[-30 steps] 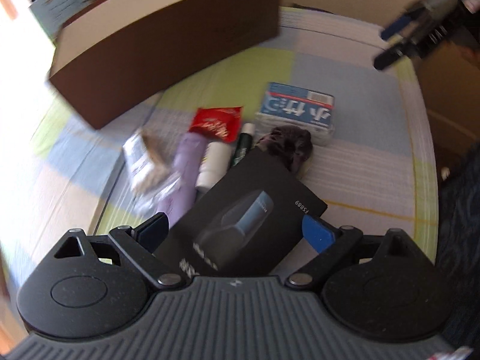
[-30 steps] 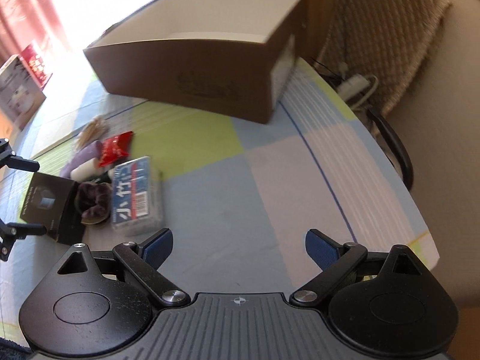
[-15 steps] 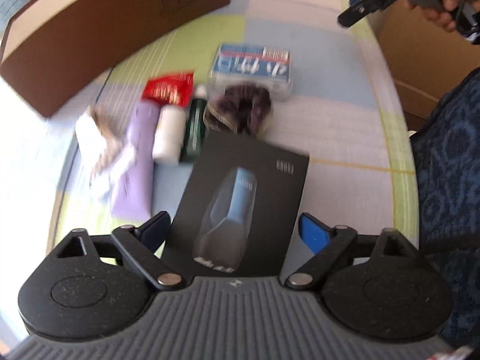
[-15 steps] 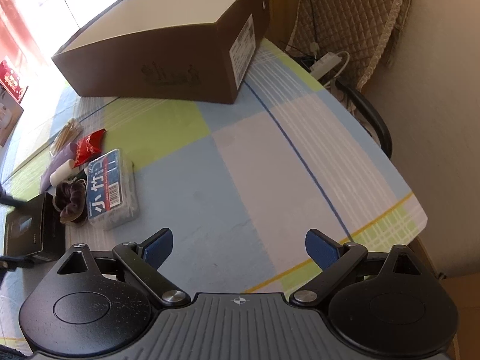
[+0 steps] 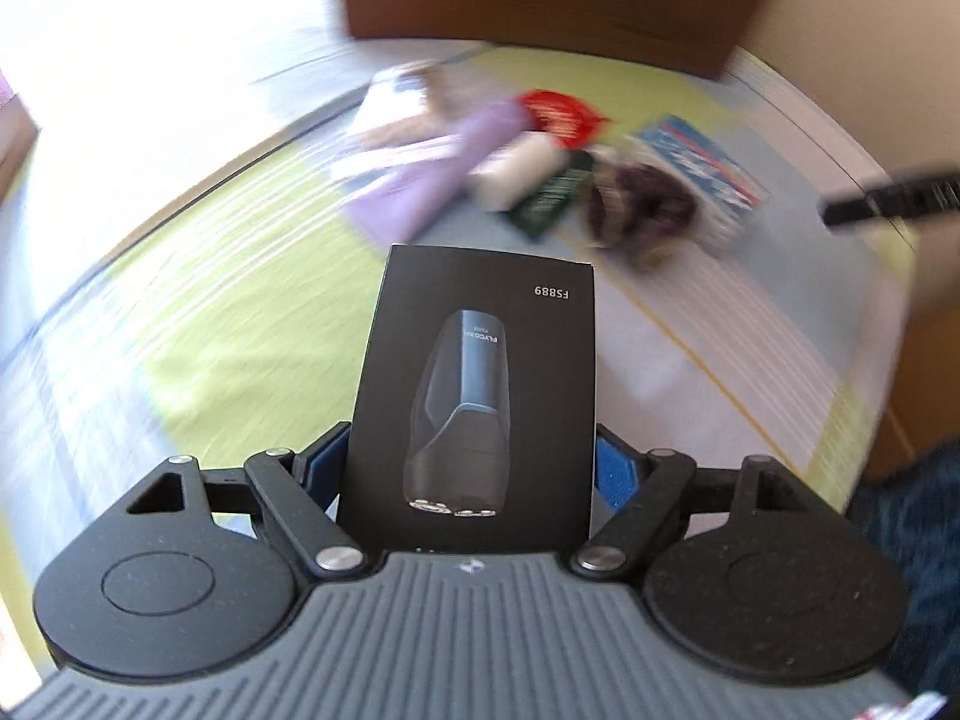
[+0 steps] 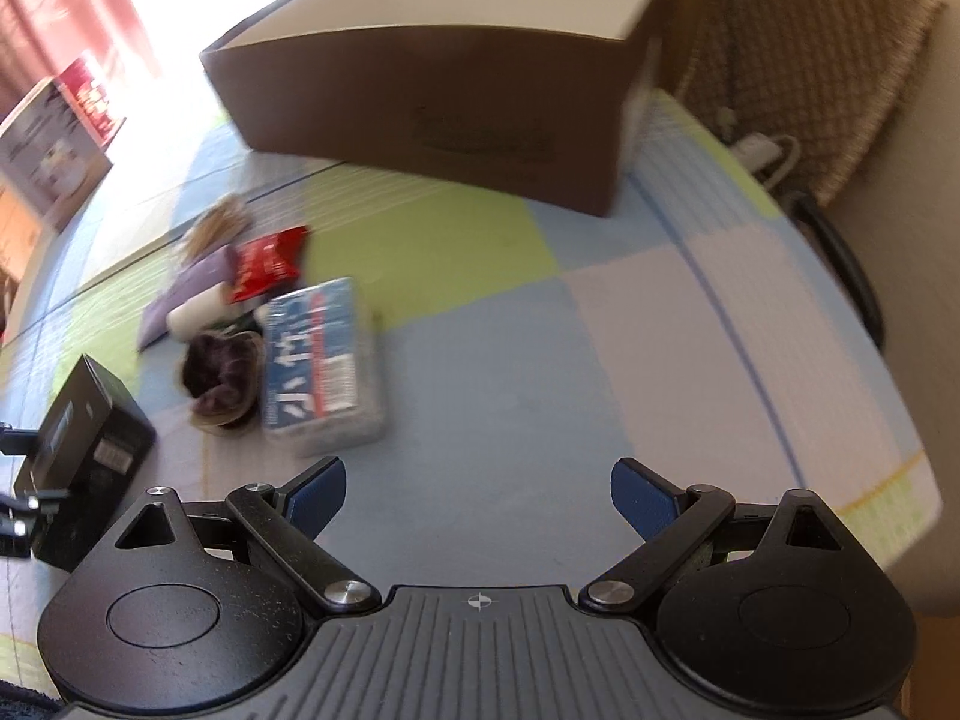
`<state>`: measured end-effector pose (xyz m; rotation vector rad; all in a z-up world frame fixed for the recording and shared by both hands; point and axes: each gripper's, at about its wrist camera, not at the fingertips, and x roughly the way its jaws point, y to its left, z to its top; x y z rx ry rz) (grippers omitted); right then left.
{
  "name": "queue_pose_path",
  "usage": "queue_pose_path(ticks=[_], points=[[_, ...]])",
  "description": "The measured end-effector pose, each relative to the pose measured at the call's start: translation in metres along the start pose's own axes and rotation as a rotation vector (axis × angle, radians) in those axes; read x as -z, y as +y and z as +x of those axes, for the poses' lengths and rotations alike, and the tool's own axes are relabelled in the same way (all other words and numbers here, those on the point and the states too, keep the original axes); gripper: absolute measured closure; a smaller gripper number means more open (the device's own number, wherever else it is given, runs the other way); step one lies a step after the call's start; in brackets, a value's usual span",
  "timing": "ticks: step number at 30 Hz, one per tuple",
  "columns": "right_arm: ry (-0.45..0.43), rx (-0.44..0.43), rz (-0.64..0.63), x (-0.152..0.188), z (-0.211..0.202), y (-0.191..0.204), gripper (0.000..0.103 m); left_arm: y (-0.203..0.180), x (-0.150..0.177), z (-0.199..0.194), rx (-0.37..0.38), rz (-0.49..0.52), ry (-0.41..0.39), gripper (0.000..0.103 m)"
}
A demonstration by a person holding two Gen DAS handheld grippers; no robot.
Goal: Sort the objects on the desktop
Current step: 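Grasp the black FLYCO shaver box with the left tool while the right tool grasps the blue floss pack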
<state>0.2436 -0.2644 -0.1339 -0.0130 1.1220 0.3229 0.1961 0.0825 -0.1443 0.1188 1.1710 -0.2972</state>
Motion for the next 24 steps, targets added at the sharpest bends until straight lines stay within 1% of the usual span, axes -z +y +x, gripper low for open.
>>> queue_pose_path(ticks=[3,5,6,8,9,10,13,16,20,22,23,24], points=[[-0.014,-0.017,-0.035,-0.005,0.008,0.014,0.011,0.017,0.001,-0.002,-0.065,-0.153,-0.011,0.025],[-0.021,-0.032,-0.065,-0.009,0.014,0.024,0.011,0.028,0.000,-0.001,-0.109,-0.235,-0.020,0.025],[-0.029,-0.035,-0.080,-0.011,0.017,0.028,0.011,0.033,-0.001,-0.001,-0.126,-0.270,-0.024,0.025],[-0.032,-0.044,-0.112,-0.014,0.022,0.037,0.011,0.042,-0.004,0.001,-0.136,-0.323,-0.023,0.025],[-0.036,-0.049,-0.126,-0.016,0.025,0.041,0.012,0.046,-0.005,0.002,-0.136,-0.339,-0.022,0.025],[-0.042,-0.053,-0.140,-0.018,0.027,0.044,0.016,0.048,-0.006,0.002,-0.138,-0.349,-0.022,0.025],[-0.034,-0.052,-0.177,-0.024,0.039,0.054,0.026,0.051,-0.012,0.005,-0.158,-0.342,-0.025,0.025],[-0.021,-0.060,-0.180,-0.028,0.049,0.060,0.029,0.053,-0.019,0.009,-0.169,-0.354,-0.029,0.025],[-0.001,-0.045,-0.198,-0.031,0.060,0.068,0.034,0.056,-0.028,0.013,-0.184,-0.376,-0.040,0.025],[0.008,-0.040,-0.206,-0.033,0.065,0.071,0.041,0.058,-0.033,0.015,-0.188,-0.393,-0.043,0.025],[0.006,-0.033,-0.217,-0.033,0.067,0.072,0.043,0.059,-0.035,0.016,-0.189,-0.401,-0.045,0.025],[-0.002,-0.024,-0.238,-0.033,0.068,0.075,0.047,0.060,-0.037,0.017,-0.190,-0.406,-0.047,0.025]])
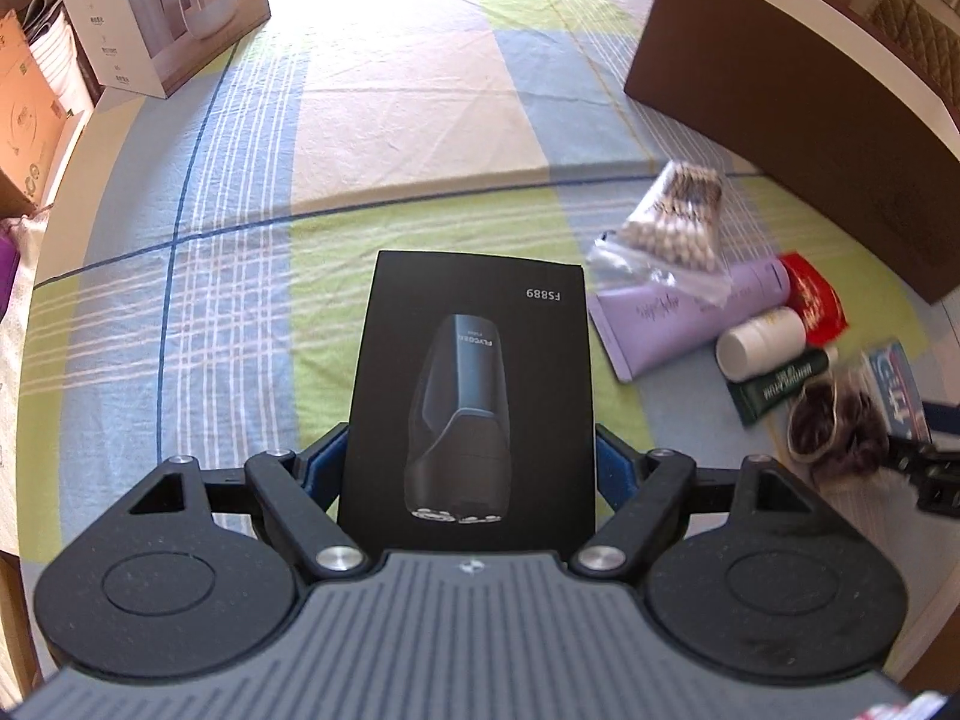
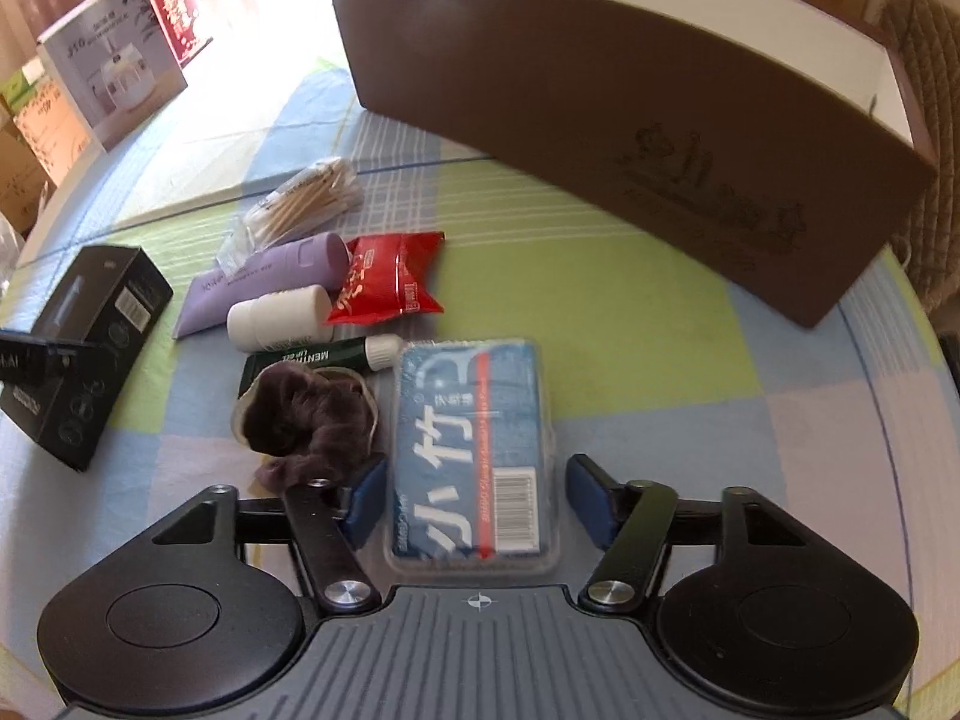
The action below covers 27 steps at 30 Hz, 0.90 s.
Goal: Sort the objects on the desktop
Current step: 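Grasp the black FLYCO shaver box with the left tool while the right tool grasps the blue floss pack, then lift and carry the shaver box and floss pack over the brown box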
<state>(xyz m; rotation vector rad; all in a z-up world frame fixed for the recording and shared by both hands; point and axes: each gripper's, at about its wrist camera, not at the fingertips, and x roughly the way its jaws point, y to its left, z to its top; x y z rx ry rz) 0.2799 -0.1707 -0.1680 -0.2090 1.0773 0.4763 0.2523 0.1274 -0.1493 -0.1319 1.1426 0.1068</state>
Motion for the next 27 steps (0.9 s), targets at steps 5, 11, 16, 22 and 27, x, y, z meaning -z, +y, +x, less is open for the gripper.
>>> queue_pose_path(ticks=[5,11,16,22,27], points=[[-0.020,0.036,-0.059,0.001,0.004,0.002,0.048,-0.003,-0.001,0.005,-0.009,0.013,-0.004,0.026],[-0.032,0.051,-0.031,0.011,-0.002,-0.012,0.048,0.000,0.009,-0.001,-0.001,0.030,-0.005,0.026],[-0.041,0.064,-0.013,0.013,-0.005,-0.019,0.047,0.001,0.008,0.005,0.003,0.047,0.018,0.025],[-0.066,0.077,0.009,0.016,-0.005,-0.025,0.036,-0.003,0.003,0.014,-0.019,0.059,0.030,0.021],[-0.077,0.081,0.010,0.014,-0.004,-0.027,0.034,-0.007,0.001,0.015,-0.029,0.085,0.019,0.026]])
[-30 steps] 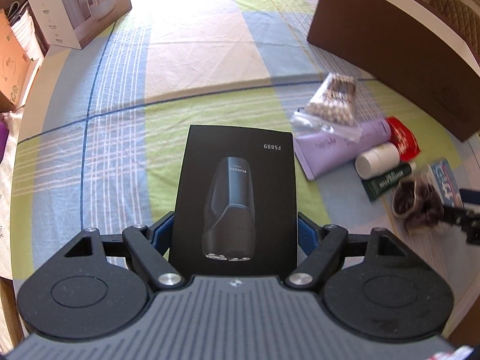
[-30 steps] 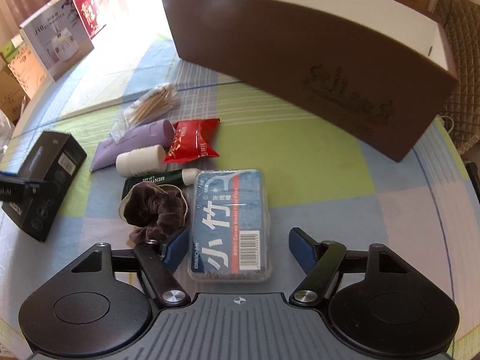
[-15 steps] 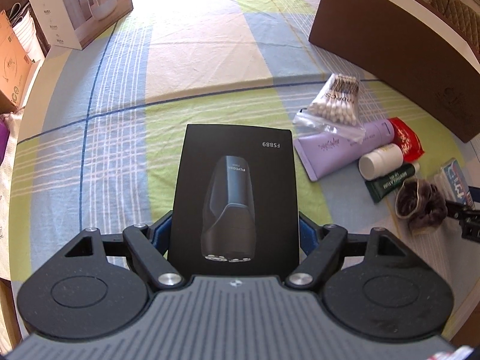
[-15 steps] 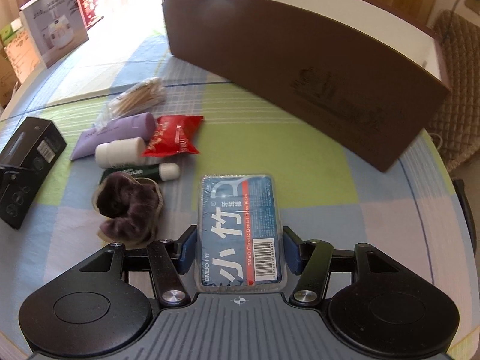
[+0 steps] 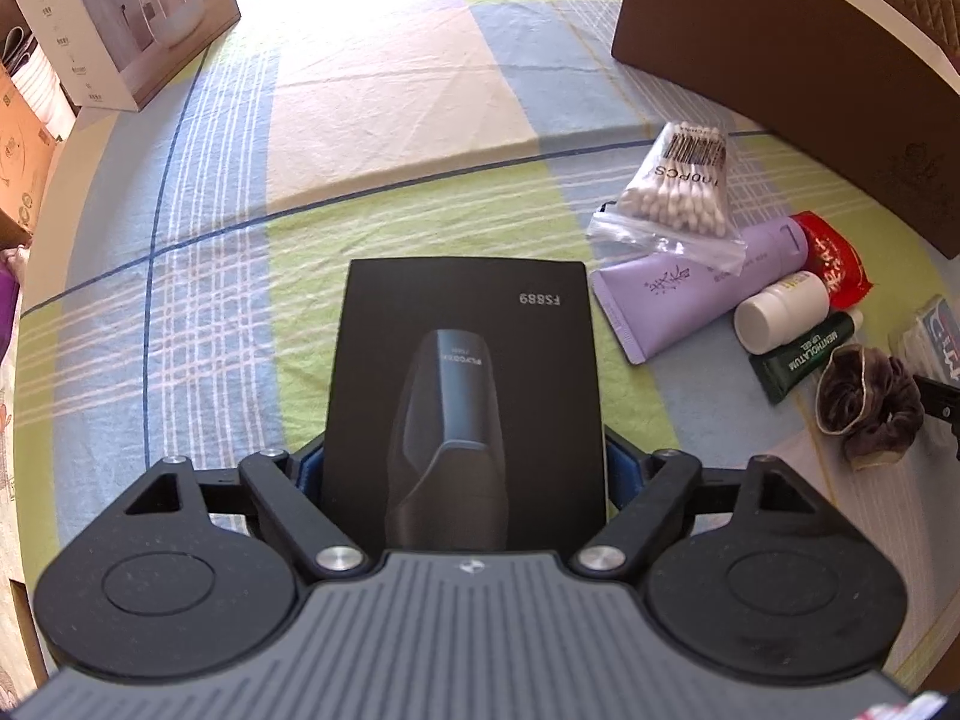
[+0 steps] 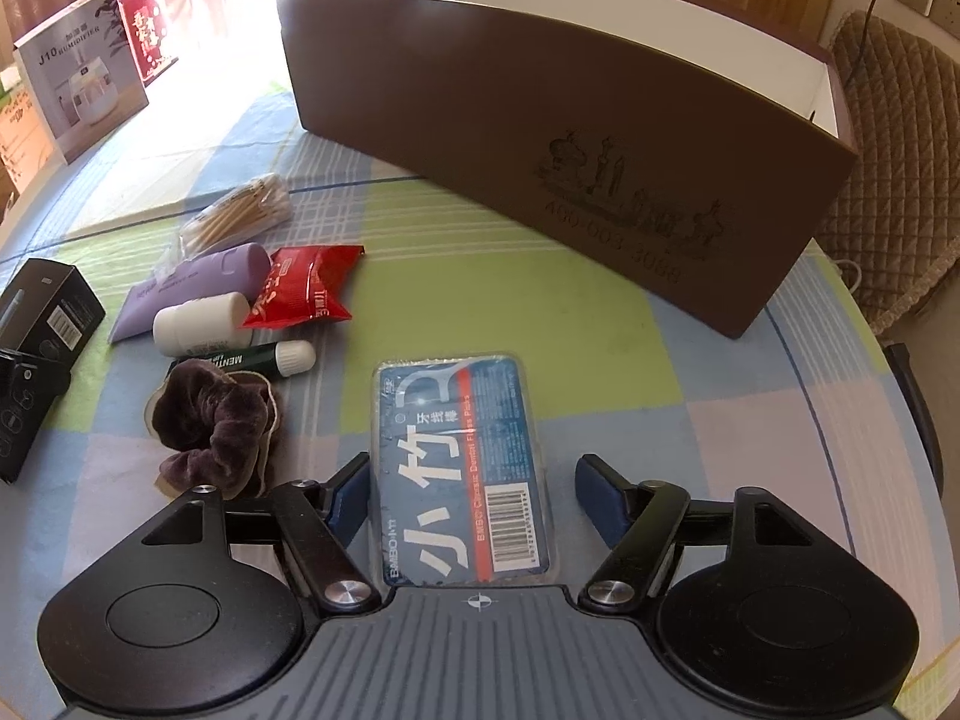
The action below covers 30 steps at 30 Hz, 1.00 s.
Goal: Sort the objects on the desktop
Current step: 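Lift and carry the shaver box and floss pack over the brown box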
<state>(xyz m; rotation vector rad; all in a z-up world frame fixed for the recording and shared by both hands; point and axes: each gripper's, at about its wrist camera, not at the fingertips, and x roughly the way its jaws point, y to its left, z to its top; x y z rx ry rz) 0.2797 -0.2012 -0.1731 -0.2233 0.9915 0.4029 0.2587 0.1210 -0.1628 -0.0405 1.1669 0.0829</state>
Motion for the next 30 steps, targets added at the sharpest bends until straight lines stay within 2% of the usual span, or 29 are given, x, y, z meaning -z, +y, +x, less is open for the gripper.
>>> queue_pose_path(ticks=[4,5,6,18,23,30], points=[[0.001,-0.003,-0.001,-0.002,0.001,0.000,0.037,-0.001,0.000,-0.001,-0.004,-0.006,-0.001,0.026],[0.000,-0.007,-0.006,-0.002,0.000,0.000,0.040,-0.001,0.000,-0.001,-0.006,-0.011,-0.001,0.027],[-0.005,-0.014,-0.014,-0.002,-0.001,0.001,0.048,-0.002,0.001,-0.001,-0.007,-0.016,-0.001,0.027],[0.037,-0.026,-0.007,0.000,-0.006,0.006,0.048,-0.004,0.011,-0.013,0.035,-0.053,0.006,0.027],[0.045,-0.051,0.016,0.001,-0.013,0.004,0.049,-0.008,0.010,-0.029,0.045,-0.045,-0.028,0.027],[0.005,-0.057,0.060,-0.006,-0.038,-0.006,0.049,-0.025,-0.010,-0.066,0.098,0.008,-0.116,0.027]])
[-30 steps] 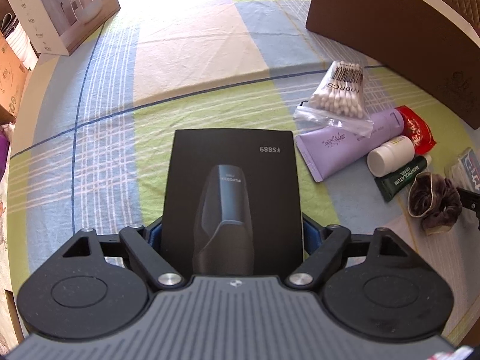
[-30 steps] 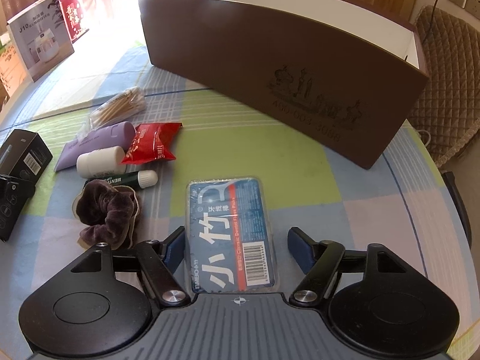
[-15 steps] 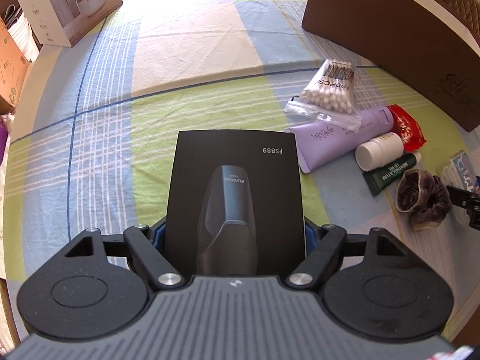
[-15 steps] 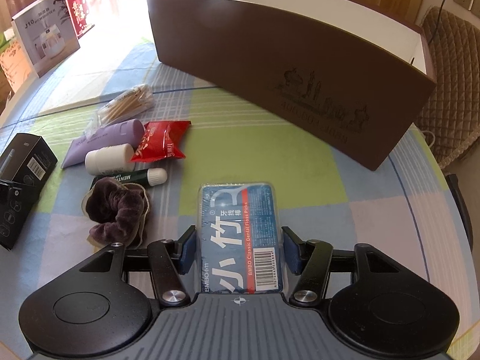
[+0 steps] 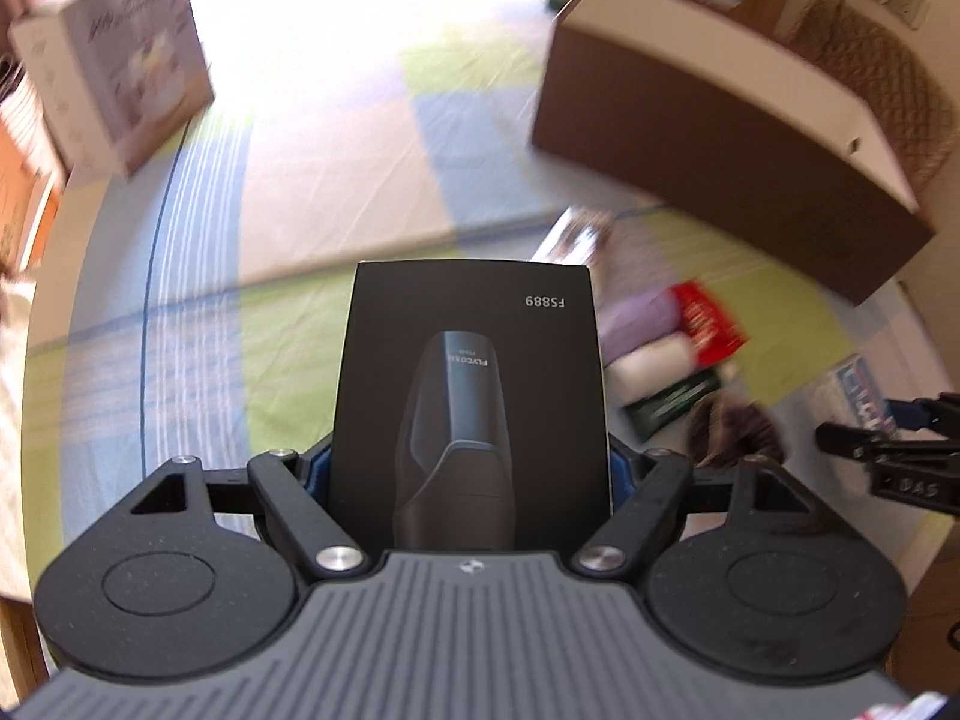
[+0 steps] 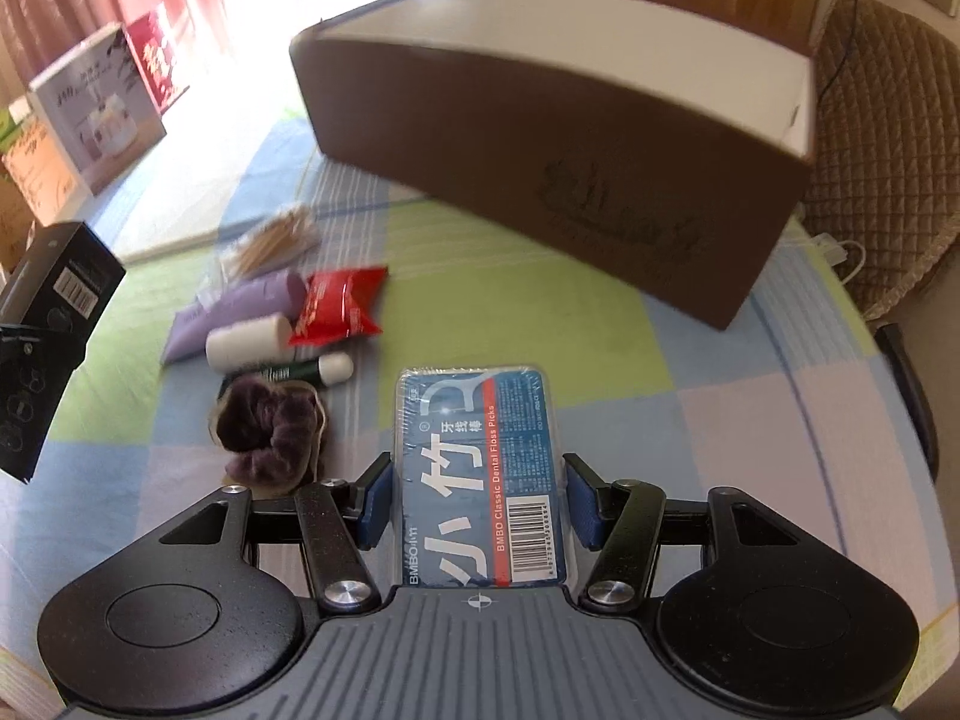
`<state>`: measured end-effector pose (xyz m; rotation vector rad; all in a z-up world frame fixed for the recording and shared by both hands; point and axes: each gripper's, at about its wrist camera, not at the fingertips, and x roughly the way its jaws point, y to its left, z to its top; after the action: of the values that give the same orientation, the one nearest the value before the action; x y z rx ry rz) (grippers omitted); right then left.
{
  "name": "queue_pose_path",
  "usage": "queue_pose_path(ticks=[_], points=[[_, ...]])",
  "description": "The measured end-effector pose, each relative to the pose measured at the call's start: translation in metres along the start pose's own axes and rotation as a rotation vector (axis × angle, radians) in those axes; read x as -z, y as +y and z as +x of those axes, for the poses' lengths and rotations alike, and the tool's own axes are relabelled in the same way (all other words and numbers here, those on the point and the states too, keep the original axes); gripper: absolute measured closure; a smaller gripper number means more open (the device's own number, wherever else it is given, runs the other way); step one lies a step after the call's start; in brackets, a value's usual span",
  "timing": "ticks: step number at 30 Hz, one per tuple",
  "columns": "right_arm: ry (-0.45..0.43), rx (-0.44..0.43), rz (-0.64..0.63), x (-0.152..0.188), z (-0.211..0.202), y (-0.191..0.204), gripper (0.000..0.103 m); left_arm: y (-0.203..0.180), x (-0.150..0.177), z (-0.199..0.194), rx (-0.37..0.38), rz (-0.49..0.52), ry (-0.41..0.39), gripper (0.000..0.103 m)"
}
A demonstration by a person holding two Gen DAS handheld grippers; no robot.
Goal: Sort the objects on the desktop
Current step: 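Lift and carry the shaver box and floss pack over the brown box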
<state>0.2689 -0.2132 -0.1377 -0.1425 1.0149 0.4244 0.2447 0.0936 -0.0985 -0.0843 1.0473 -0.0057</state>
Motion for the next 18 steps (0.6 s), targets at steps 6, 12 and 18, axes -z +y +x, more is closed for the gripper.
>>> queue_pose_path(ticks=[6,12,18], points=[[-0.073,0.002,0.028,-0.019,-0.028,-0.009,0.048,-0.034,-0.034,-0.019,0.066,0.078,-0.072,0.027],[-0.174,0.005,0.039,-0.051,-0.054,-0.025,0.048,-0.074,-0.080,-0.022,0.153,0.140,-0.138,0.027],[-0.252,0.040,0.048,-0.094,-0.061,-0.051,0.048,-0.119,-0.139,-0.017,0.231,0.196,-0.182,0.027]])
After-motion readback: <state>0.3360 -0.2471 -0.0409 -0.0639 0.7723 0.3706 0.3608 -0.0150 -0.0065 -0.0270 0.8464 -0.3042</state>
